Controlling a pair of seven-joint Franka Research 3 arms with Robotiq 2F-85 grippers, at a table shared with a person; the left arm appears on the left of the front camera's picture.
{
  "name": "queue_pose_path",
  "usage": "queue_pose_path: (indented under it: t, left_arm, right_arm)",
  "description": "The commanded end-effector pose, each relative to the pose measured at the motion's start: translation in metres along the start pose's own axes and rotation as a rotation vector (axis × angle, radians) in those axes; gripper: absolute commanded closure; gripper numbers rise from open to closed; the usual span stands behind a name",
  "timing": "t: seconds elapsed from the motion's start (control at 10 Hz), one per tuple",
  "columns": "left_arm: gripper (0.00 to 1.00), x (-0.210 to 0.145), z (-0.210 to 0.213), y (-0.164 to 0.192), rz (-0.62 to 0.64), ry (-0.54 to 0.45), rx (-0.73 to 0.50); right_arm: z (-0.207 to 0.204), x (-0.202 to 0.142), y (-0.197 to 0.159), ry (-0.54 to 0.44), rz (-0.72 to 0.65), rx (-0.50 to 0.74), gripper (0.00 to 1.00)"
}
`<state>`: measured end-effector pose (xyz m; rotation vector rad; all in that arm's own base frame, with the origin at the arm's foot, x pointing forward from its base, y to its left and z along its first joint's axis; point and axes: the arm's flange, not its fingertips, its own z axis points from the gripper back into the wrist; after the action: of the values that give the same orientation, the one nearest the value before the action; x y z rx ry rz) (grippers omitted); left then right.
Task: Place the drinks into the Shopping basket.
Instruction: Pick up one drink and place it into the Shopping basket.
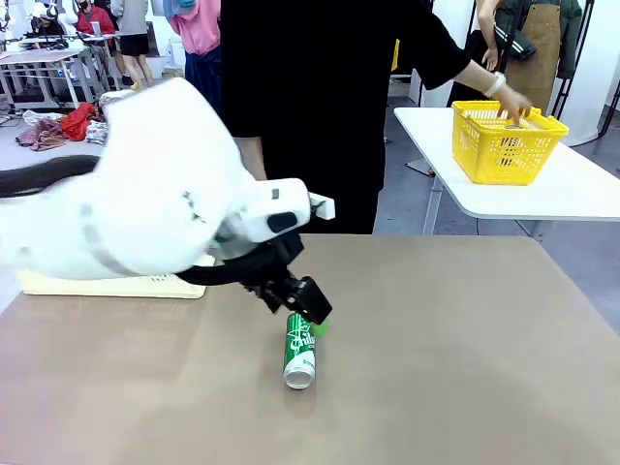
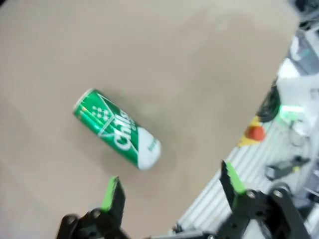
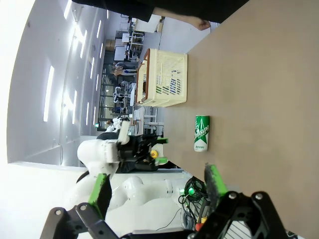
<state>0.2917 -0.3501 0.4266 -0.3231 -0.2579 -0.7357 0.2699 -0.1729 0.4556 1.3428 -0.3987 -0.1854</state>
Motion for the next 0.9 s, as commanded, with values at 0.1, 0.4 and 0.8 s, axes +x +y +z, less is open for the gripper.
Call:
queue_pose_path:
  t: [0.1,0.4,0.8]
  left_arm:
    - [0.0,0.014,-0.052,0.008,0.146,0.136,0.113]
    - [0.0,0.02,-0.078,0.0,0.2,0.164,0.238]
    - [0.0,0.003,-0.075,0.008,0.203,0.163,0.221]
  right_arm:
    - [0.0,0.002,0.002,-0.01,0.014,0.021,0.0]
    - [0.0,0.002,0.002,-0.01,0.014,0.021,0.0]
    - [0.0,0.002,0.002,-0.01,0.014,0.021,0.0]
